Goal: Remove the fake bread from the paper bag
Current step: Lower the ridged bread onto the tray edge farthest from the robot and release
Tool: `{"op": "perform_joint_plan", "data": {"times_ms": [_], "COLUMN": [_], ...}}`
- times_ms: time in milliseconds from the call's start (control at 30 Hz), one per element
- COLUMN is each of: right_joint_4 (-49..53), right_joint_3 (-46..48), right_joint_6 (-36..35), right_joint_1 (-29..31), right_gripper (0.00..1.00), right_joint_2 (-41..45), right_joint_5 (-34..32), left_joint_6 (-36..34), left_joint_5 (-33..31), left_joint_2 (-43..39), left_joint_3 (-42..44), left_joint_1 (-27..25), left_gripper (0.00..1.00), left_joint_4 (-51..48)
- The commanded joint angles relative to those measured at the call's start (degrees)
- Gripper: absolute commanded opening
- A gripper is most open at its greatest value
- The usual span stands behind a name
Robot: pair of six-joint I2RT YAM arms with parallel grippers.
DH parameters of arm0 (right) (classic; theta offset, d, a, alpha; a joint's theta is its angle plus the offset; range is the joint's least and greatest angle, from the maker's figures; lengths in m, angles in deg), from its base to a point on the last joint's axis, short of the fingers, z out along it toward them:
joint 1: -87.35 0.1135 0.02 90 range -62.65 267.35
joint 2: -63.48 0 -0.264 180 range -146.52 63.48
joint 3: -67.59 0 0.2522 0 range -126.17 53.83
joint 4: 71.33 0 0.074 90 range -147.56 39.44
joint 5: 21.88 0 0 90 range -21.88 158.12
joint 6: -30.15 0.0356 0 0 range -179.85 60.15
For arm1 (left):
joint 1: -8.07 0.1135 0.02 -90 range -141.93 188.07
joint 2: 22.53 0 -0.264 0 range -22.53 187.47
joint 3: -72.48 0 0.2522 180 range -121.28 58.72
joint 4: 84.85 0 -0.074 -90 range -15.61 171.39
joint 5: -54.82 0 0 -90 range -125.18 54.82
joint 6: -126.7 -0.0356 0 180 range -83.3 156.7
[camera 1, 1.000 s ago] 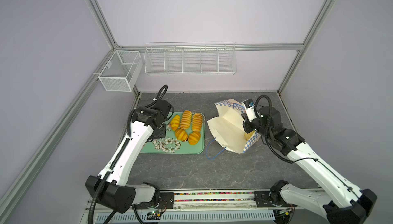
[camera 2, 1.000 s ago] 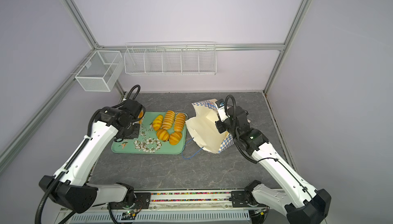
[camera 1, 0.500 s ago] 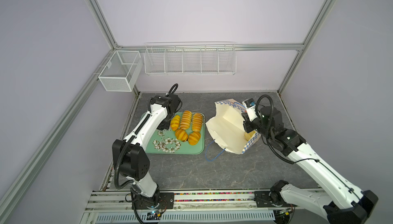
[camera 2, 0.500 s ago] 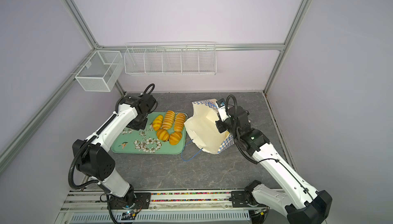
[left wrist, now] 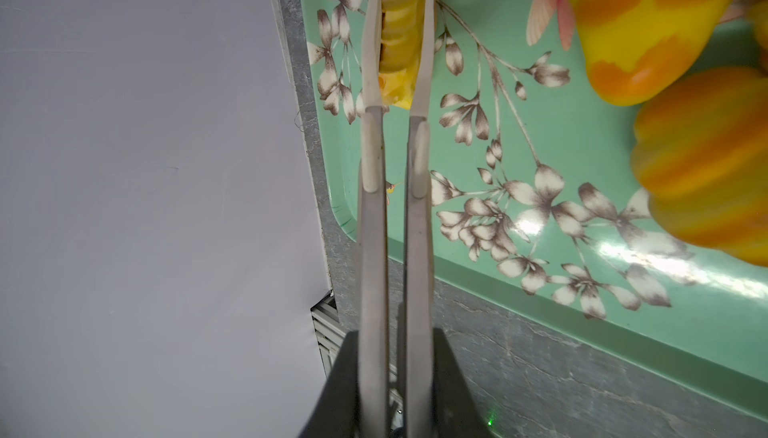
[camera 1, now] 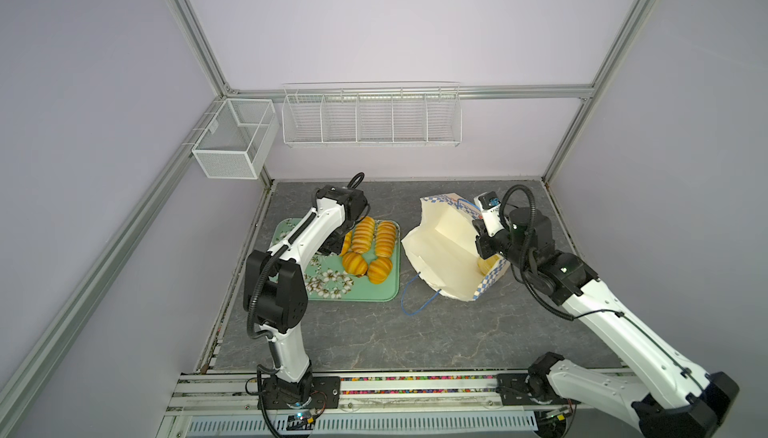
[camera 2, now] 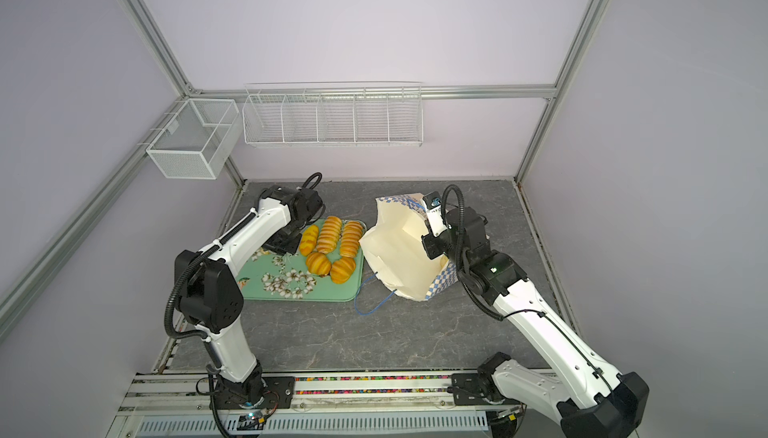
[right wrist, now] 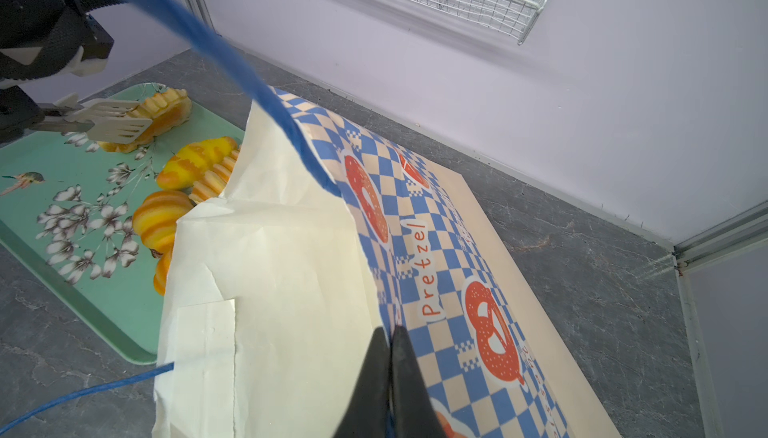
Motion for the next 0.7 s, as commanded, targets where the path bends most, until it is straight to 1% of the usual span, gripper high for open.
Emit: {"op": "perform_joint_plan", "data": {"times_ms": [0,267,467,667], "right_joint_4": [-0.94,-0.67,-0.76,-0.85], "right_joint_3": [0.66,0.79,0.66,0.05], "right_joint_6": [0.83,0.73,0.74,0.6], "right_joint_1": [-0.27,-0.51,-0.49,-0.55], "right_gripper": [0.07,0.07,0.07,0.07], "right_joint_2": [0.48,0.72,0.64,0.28], "right_joint_5": [0.04,0.06,0.15,0.25], "left_joint_6": [1.19,0.95,0.75,0.9], "left_joint_5": [4.79,8.25,10.07,10.57], "left_joint_2": [0.09,-0.79,-2.26,-4.39], "left_joint_3": [-2.07,-2.36,-2.84,-4.26], "left_joint_1": [-1.26,-1.44,-1.49,-1.53], "left_gripper": [0.23,0.28,0.29,0.29], "left_joint_4": [-1.66,-2.12,-2.45,-4.24]}}
